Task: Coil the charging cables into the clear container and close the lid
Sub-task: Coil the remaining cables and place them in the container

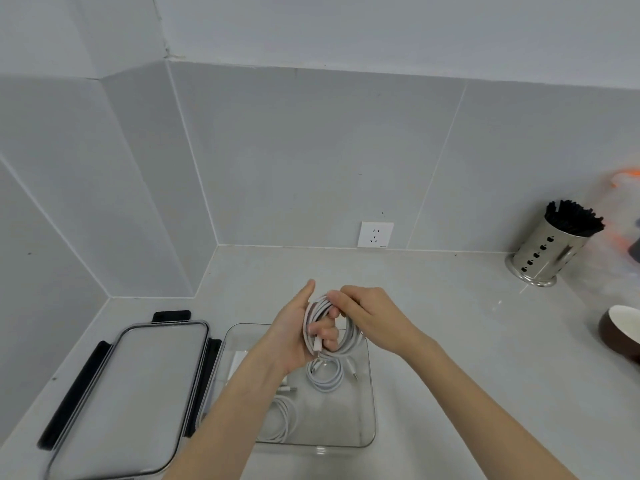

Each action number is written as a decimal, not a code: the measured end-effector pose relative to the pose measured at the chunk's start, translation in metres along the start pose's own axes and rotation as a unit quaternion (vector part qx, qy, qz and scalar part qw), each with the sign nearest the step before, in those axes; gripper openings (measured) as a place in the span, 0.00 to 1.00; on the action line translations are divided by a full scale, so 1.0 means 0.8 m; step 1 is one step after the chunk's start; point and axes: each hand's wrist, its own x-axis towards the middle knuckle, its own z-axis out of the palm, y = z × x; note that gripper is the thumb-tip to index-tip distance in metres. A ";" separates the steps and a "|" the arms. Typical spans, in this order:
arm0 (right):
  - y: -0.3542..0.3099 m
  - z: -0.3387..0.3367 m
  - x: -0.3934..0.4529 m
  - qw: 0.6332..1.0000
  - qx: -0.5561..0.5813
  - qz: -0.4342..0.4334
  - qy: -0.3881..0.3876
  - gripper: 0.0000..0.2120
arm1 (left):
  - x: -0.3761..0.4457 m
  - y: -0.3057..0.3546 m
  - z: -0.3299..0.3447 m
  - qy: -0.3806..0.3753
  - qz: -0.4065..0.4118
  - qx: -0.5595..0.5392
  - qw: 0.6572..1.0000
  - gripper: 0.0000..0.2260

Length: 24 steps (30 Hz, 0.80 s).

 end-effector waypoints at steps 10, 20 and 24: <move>0.017 -0.007 0.001 0.990 0.068 0.062 0.110 0.20 | -0.002 -0.039 -0.004 0.179 0.234 0.398 0.869 0.11; 0.018 -0.036 -0.005 0.996 -0.083 0.024 0.030 0.10 | 0.002 -0.027 -0.031 0.251 0.211 0.443 0.834 0.13; 0.005 -0.047 -0.007 0.999 -0.031 0.026 -0.011 0.07 | 0.005 -0.027 -0.034 0.261 0.201 0.437 0.837 0.13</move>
